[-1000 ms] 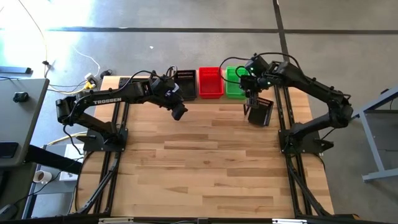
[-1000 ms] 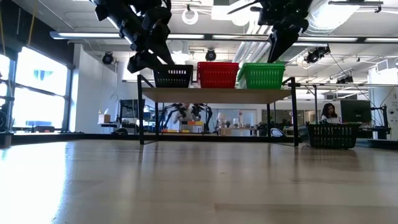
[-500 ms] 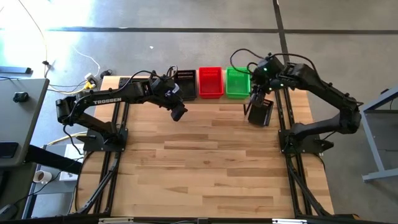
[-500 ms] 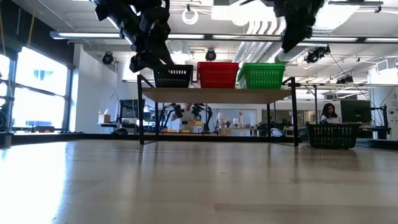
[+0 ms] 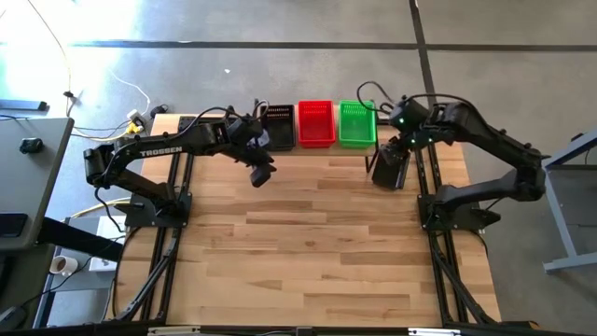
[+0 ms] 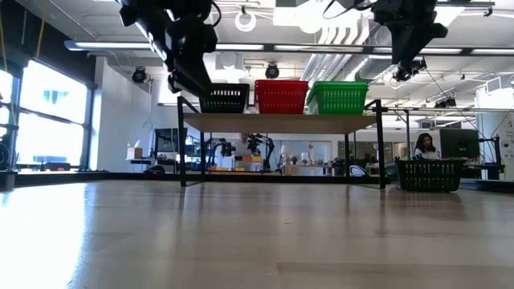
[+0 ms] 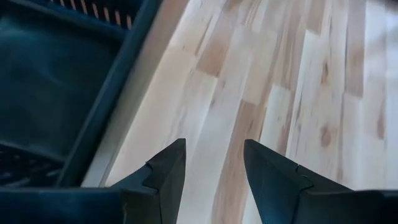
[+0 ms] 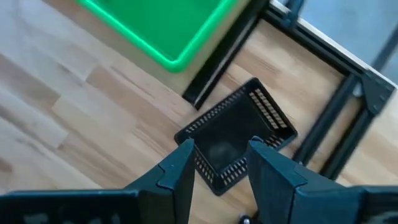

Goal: Stack baskets on shelf by color
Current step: Stack the black bin on the stacked black bins on the shelf

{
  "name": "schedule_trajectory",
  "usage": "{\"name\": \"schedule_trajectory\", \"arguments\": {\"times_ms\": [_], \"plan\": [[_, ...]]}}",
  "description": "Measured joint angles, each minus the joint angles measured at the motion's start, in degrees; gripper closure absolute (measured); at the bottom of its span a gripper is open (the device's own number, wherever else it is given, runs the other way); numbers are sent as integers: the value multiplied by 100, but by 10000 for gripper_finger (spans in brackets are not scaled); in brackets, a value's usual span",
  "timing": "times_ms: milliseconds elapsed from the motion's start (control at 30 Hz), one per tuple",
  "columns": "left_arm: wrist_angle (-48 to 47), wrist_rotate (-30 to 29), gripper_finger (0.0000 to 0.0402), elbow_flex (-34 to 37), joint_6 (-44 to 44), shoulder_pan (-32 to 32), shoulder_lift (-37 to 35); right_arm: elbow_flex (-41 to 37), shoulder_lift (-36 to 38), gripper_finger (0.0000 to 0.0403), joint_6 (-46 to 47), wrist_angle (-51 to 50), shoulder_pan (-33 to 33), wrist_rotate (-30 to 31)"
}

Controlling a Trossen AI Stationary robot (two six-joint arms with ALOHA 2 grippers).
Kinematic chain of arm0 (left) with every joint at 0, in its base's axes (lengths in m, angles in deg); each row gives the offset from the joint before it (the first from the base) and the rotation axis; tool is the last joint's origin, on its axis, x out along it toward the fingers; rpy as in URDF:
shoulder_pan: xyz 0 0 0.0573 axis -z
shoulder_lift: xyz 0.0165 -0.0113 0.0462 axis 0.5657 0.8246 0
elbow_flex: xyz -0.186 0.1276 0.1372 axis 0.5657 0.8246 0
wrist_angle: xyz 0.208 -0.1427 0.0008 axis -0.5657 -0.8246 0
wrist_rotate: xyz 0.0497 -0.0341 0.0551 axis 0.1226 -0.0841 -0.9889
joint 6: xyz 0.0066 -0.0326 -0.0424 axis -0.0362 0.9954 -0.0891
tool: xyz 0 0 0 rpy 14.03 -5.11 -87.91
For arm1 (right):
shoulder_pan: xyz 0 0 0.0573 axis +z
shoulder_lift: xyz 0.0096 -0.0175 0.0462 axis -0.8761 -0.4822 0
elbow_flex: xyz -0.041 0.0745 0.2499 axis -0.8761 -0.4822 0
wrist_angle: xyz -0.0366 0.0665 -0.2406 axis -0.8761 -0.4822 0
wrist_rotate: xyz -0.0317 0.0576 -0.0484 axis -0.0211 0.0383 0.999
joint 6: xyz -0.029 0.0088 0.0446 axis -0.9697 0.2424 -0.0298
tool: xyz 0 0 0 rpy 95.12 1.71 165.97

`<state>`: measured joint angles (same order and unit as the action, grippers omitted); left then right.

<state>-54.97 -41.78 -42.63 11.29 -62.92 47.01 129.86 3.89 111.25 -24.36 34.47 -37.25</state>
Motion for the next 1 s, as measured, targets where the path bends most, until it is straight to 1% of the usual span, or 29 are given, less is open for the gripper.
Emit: {"name": "schedule_trajectory", "arguments": {"times_ms": [267,433,500,567,700,800,900,1000], "plan": [[-256,-3,248,2,-454,35,-4,0,26,273,1455,-554,466,649],[-253,-16,248,2,-654,87,-152,-2,26,273,2157,-950,568,835],[-256,-59,248,2,-696,90,-244,-42,41,273,2286,-907,576,886],[-253,-95,248,2,-734,104,-390,-298,150,273,2356,-791,571,883],[-250,-181,248,2,-738,120,-683,-1156,485,273,2753,-632,524,867],[-235,-207,248,2,-737,120,-903,-1715,830,273,2944,-163,449,754],[-198,-366,248,2,-738,120,-1105,-2170,1124,273,2977,364,300,563],[-164,-471,248,2,-738,120,-1292,-2572,1320,273,3109,636,59,456]]}}
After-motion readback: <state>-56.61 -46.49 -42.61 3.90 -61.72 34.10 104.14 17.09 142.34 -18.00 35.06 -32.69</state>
